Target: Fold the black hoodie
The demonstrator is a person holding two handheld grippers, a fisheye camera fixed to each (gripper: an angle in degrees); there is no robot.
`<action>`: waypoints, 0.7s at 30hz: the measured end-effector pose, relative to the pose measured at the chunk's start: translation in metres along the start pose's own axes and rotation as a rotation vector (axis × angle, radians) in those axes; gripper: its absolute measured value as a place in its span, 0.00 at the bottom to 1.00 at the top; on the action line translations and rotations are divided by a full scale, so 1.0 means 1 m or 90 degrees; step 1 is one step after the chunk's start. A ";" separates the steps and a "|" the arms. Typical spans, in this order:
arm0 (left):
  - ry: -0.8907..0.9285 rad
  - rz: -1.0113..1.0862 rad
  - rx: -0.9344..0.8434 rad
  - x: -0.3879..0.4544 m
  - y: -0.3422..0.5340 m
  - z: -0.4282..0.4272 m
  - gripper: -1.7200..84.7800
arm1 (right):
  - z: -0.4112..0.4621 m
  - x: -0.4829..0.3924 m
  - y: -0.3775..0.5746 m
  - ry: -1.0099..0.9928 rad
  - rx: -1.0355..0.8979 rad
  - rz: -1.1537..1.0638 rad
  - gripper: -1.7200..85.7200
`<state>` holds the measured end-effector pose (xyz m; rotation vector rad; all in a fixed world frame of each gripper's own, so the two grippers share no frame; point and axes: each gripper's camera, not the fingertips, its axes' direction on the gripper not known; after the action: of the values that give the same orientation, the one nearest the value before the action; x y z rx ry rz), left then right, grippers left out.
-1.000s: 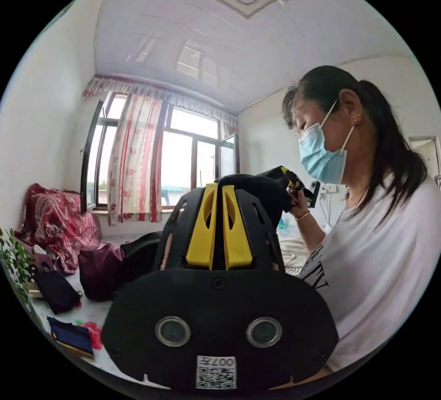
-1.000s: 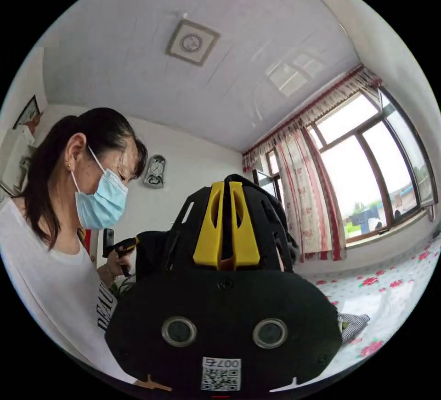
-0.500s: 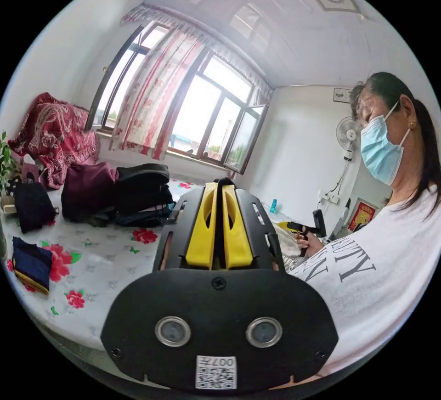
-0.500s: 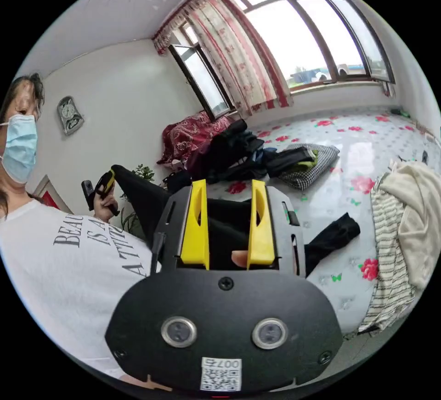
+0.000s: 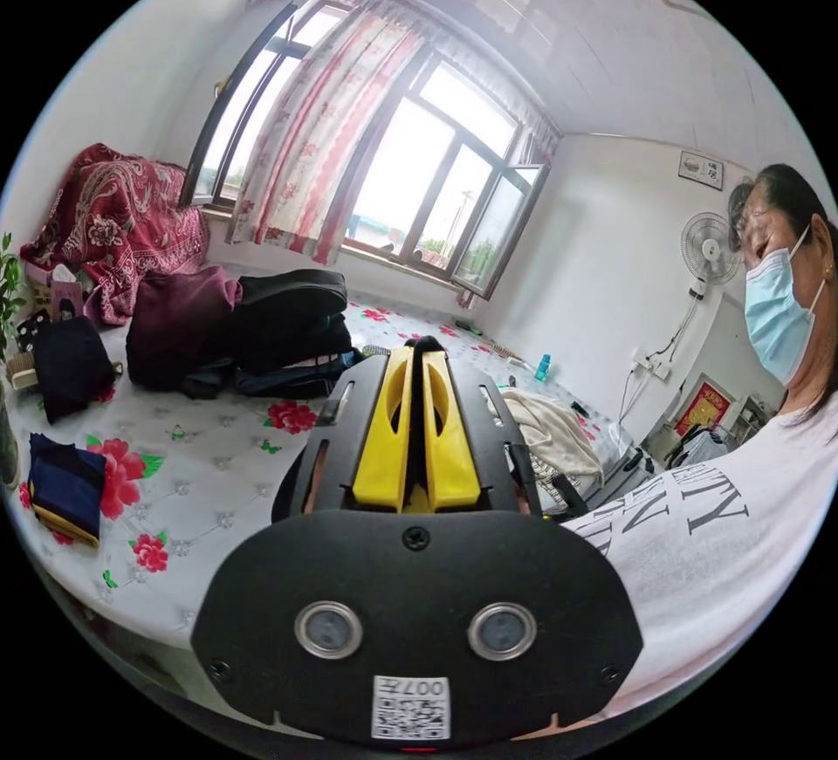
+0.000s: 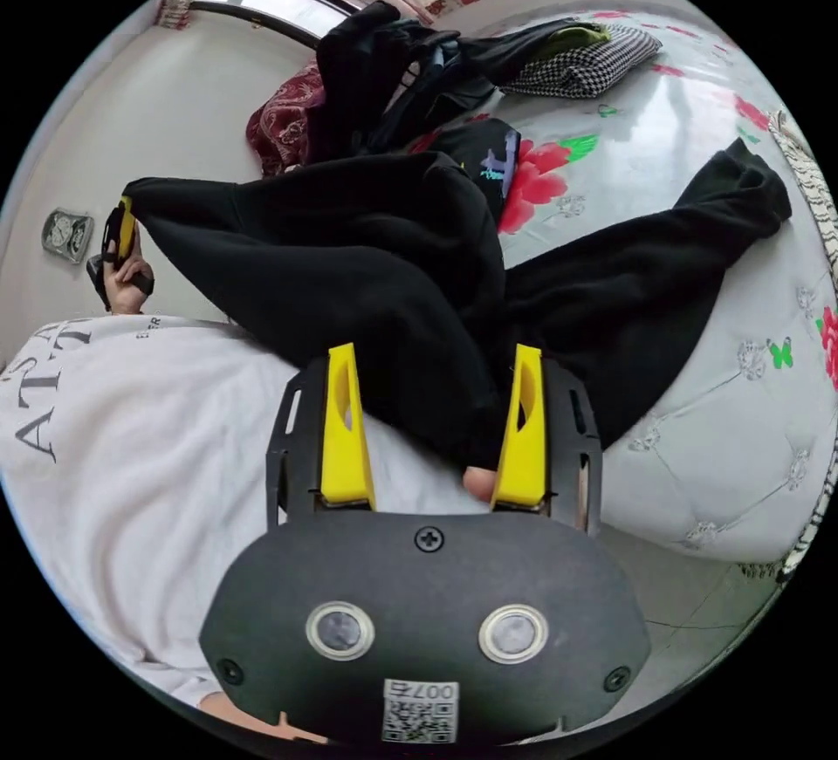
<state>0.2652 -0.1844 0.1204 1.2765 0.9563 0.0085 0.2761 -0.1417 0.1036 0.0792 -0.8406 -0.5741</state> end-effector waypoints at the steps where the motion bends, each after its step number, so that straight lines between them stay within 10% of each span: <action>1: -0.001 0.000 -0.001 0.000 -0.001 0.000 0.01 | 0.008 -0.001 -0.007 -0.004 -0.017 -0.002 0.18; 5: -0.022 -0.032 0.004 -0.011 0.000 -0.012 0.01 | 0.009 -0.044 -0.030 -0.037 -0.067 -0.090 0.05; 12: -0.006 0.004 0.152 0.019 -0.019 -0.113 0.01 | -0.307 -0.238 0.046 0.188 0.430 -0.251 0.02; 21: -0.083 0.288 0.416 0.153 -0.093 -0.222 0.01 | -0.487 -0.500 0.116 0.481 0.860 -0.464 0.02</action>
<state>0.1824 0.0361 -0.0402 2.0526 0.5484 -0.0378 0.4171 0.1361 -0.5317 1.7794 -0.2897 -0.4838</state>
